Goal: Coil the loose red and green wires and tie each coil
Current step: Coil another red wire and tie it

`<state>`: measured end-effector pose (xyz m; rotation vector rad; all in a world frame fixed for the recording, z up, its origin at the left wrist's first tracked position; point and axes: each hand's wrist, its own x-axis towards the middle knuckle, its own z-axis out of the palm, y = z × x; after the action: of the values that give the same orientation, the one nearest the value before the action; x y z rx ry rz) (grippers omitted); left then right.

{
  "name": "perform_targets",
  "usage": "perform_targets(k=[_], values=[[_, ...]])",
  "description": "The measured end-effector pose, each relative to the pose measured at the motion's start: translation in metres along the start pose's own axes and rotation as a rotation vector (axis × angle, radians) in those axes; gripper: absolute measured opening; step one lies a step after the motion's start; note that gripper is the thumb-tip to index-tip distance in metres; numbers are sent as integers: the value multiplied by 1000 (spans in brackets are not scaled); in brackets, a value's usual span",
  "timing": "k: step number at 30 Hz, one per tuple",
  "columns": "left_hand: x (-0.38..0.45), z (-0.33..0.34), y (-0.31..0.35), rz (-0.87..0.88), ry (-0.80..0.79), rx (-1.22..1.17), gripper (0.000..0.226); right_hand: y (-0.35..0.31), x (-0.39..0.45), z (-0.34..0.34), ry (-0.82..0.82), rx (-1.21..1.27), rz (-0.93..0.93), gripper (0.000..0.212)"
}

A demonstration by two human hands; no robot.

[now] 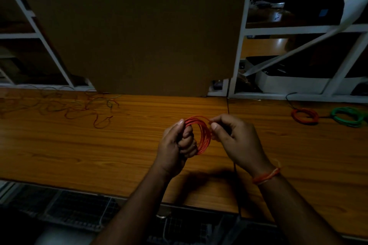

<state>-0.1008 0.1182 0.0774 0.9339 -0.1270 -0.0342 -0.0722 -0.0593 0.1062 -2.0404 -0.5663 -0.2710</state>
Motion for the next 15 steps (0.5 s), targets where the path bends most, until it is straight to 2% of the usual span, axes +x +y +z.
perform_targets(k=[5, 7, 11, 15], values=[[-1, 0, -2, -6, 37, -47, 35, 9, -10, 4, -34, -77, -102, 21], [-2, 4, -3, -19, 52, -88, 35, 10, -11, 4, -53, -28, -67, 28], [-1, 13, -4, -74, 77, -174, 41, 10, -11, 3, -158, 114, 68, 59], [2, 23, -8, -109, 90, -227, 42, 17, -14, 1, -139, 241, 79, 52]])
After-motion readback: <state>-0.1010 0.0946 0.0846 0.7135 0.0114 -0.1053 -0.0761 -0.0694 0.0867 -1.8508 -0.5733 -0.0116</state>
